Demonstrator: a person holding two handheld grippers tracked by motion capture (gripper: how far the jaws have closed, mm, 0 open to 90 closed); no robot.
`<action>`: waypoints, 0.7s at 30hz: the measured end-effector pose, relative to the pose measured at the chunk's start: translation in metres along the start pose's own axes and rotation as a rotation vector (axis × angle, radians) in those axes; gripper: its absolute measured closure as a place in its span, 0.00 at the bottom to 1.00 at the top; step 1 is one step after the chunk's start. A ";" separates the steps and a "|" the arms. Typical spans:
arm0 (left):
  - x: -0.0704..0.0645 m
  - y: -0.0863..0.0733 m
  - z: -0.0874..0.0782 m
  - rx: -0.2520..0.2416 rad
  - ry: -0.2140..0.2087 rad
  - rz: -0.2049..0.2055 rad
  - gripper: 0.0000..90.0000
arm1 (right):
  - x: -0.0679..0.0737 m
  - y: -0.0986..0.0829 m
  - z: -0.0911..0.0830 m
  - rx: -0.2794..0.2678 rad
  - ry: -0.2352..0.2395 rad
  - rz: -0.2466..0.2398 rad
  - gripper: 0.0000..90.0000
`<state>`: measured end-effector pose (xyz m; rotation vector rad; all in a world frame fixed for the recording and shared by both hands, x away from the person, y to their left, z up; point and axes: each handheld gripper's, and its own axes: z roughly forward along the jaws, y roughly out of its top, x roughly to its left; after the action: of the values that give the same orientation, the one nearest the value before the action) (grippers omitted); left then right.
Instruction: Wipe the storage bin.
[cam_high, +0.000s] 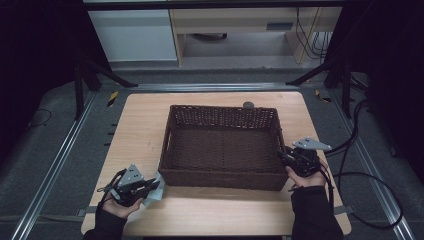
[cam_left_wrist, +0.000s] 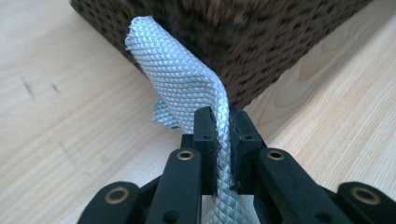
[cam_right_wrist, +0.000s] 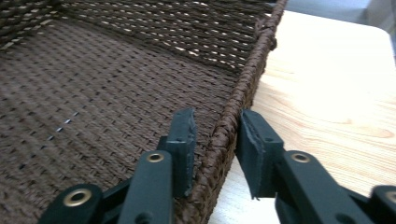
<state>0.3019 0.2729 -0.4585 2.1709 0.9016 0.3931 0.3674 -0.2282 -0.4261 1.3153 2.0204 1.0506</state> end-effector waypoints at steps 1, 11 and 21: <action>0.000 -0.001 0.003 0.014 0.002 0.003 0.92 | 0.001 0.001 0.000 0.002 -0.011 0.005 0.77; 0.016 -0.003 0.012 0.048 0.041 -0.028 0.92 | 0.012 0.003 0.003 -0.008 -0.045 0.063 0.77; 0.005 0.012 -0.035 -0.192 0.088 -0.017 0.92 | 0.003 0.005 -0.009 -0.110 0.017 0.048 0.58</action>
<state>0.2929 0.2890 -0.4263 1.9825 0.8920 0.5473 0.3622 -0.2268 -0.4173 1.3082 1.9229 1.1805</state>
